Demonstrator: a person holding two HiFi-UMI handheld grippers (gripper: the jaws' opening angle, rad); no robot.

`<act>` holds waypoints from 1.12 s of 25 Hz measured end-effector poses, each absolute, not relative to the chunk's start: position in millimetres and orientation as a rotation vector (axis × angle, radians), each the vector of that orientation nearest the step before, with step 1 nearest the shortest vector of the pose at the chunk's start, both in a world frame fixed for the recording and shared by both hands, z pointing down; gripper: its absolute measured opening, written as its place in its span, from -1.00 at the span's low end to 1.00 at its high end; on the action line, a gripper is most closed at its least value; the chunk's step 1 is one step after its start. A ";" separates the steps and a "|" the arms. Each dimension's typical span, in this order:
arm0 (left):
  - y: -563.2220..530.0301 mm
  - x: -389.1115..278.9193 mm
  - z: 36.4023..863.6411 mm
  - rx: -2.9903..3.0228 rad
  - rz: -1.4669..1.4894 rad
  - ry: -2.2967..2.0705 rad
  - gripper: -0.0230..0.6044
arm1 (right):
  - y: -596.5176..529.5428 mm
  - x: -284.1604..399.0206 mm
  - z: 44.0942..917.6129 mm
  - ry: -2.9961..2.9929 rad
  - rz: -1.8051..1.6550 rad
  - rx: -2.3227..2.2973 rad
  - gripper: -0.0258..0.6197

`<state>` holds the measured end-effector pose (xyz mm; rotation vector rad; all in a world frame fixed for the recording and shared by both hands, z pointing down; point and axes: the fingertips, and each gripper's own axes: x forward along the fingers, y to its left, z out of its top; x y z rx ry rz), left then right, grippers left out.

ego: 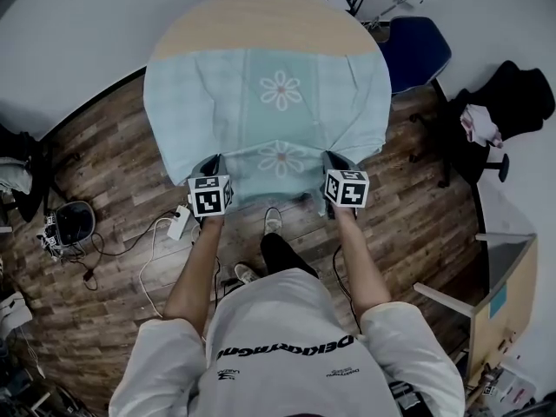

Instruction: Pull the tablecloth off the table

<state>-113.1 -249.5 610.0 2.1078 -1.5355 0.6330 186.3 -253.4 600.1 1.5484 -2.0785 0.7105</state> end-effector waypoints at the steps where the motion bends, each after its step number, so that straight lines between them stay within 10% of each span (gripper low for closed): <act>1: -244.8 -114.6 605.8 2.113 0.628 -1.540 -0.88 | -247.9 183.6 596.4 -2.086 0.705 1.553 -0.82; 28: -113.8 -123.9 501.4 2.296 0.469 -1.601 -0.88 | -104.3 139.5 503.0 -2.235 0.631 1.713 -0.82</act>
